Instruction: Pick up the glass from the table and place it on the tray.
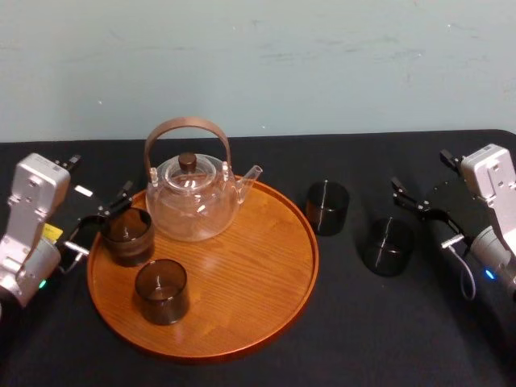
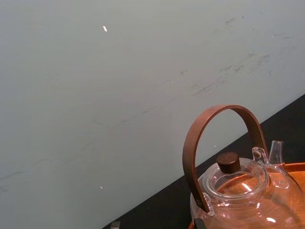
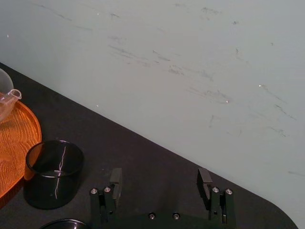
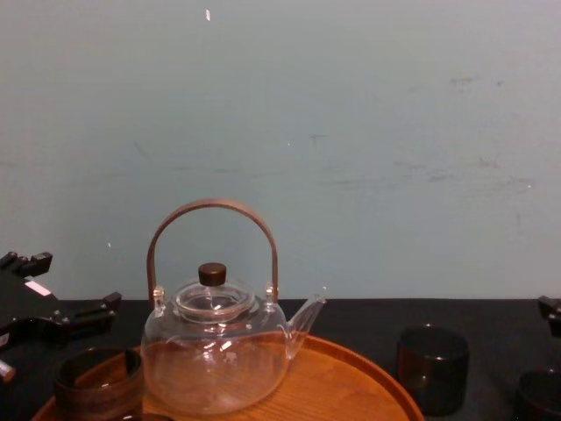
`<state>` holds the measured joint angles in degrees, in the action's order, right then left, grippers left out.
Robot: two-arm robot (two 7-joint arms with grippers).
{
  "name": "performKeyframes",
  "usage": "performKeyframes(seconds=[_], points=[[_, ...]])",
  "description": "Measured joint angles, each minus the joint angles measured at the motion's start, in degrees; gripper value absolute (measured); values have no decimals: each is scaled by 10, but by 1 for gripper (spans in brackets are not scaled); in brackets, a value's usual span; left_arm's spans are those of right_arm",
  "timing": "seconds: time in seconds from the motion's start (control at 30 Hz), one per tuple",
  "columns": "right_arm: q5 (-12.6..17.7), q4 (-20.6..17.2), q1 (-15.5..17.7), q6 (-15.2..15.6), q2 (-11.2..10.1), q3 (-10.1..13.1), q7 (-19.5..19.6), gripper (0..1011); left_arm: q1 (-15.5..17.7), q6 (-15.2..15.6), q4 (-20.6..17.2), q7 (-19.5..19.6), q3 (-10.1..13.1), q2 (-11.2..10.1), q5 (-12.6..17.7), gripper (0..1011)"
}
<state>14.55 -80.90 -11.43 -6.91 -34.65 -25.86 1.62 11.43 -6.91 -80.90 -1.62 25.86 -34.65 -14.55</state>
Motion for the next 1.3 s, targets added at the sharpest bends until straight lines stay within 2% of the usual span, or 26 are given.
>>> performKeyframes(seconds=[1.3], points=[[0,0,0,0,0,0,0,1002,0,0,0,0,0,0,0,1001]])
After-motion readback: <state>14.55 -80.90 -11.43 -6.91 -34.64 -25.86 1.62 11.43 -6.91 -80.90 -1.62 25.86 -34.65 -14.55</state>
